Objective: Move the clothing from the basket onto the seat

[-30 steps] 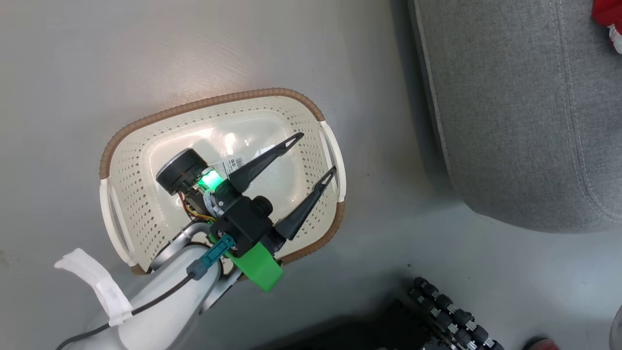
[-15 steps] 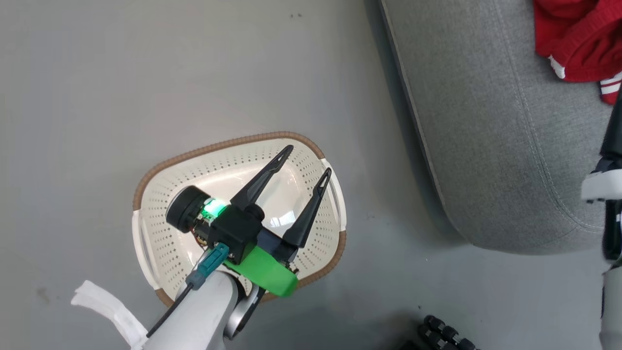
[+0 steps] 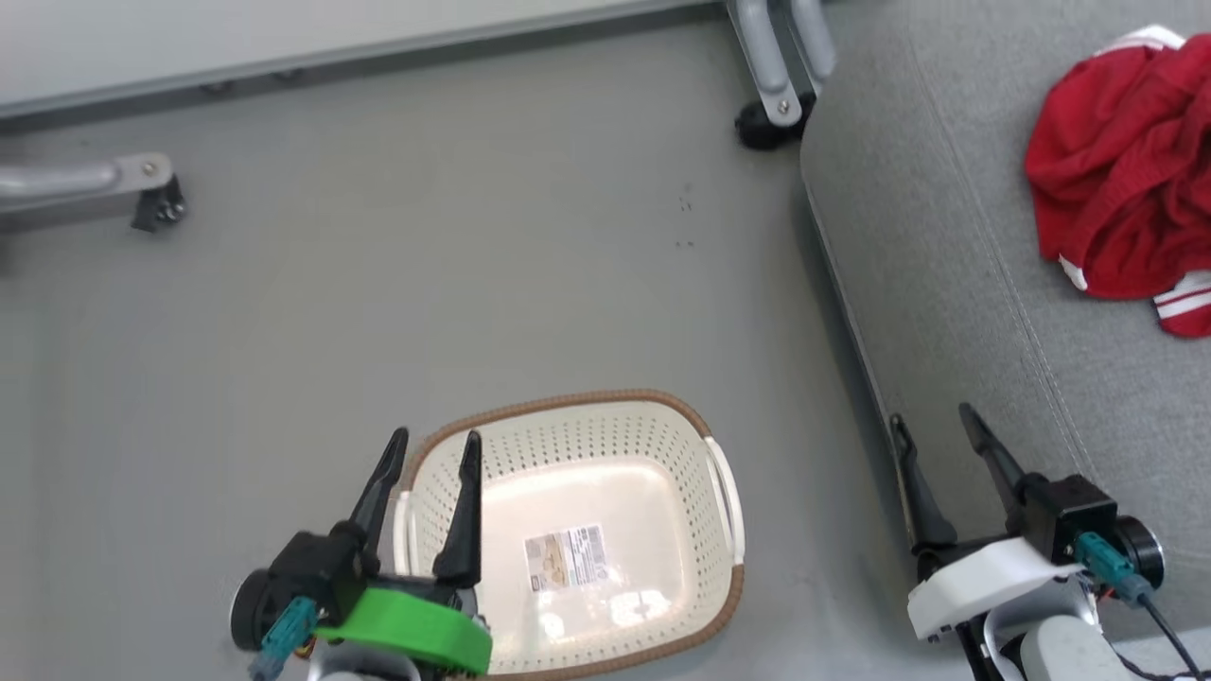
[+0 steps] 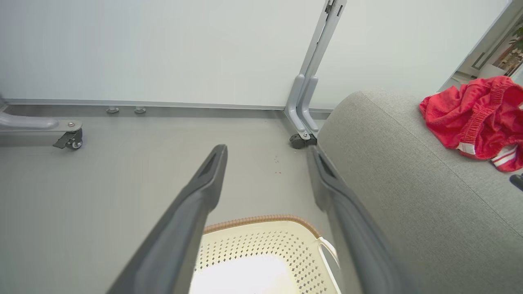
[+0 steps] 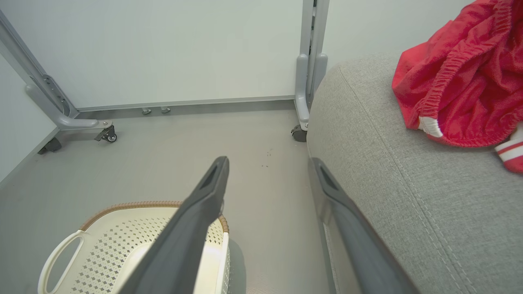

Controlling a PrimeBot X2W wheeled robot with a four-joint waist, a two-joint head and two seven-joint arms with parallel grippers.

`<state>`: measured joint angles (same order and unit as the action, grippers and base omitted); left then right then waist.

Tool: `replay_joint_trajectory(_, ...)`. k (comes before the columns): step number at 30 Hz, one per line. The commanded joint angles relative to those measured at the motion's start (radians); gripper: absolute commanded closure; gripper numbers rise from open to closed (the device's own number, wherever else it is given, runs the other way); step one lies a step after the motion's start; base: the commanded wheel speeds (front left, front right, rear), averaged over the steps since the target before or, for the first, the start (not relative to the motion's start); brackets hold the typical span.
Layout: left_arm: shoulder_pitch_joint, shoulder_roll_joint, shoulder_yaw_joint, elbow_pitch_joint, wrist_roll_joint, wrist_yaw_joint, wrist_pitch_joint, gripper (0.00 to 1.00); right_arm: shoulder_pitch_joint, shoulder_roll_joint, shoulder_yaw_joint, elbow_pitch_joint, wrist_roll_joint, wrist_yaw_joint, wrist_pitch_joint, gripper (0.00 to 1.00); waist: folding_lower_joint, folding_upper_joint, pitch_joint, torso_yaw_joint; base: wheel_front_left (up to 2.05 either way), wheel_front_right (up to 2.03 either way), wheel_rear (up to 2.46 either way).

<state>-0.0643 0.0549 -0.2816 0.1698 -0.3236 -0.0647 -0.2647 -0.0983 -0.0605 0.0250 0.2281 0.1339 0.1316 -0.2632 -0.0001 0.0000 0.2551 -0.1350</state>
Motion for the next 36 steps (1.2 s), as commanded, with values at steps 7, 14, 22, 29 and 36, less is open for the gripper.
replay_joint_trajectory(7,0.156,-0.004,0.095,-0.067,0.038,0.023,0.001,0.0,0.126,0.006,-0.004,-0.08,0.004,-0.002,-0.002,0.0,0.0001,0.0,-0.307,0.179,0.0,0.0,0.0)
replay_joint_trajectory(14,0.278,-0.004,0.15,-0.126,0.059,0.018,0.001,0.0,0.23,0.008,-0.005,-0.135,-0.011,-0.002,-0.002,0.0,0.0001,0.0,-0.368,0.174,0.0,0.0,0.0)
replay_joint_trajectory(22,0.315,-0.004,0.145,-0.108,0.064,0.003,0.001,0.0,0.278,0.009,0.007,-0.135,-0.012,-0.002,-0.002,0.0,0.0001,0.0,-0.392,0.169,0.0,0.0,0.0)
replay_joint_trajectory(29,0.305,-0.004,0.136,-0.099,0.076,0.003,0.001,0.0,0.276,0.009,0.019,-0.132,0.003,-0.002,-0.002,0.0,0.0001,0.0,-0.399,0.164,0.0,0.0,0.0)
replay_joint_trajectory(36,0.305,-0.004,0.12,-0.09,0.077,-0.005,0.0,1.0,0.27,0.011,0.019,-0.13,0.001,0.0,0.0,1.0,0.0001,0.0,-0.402,0.165,0.0,0.0,0.0)
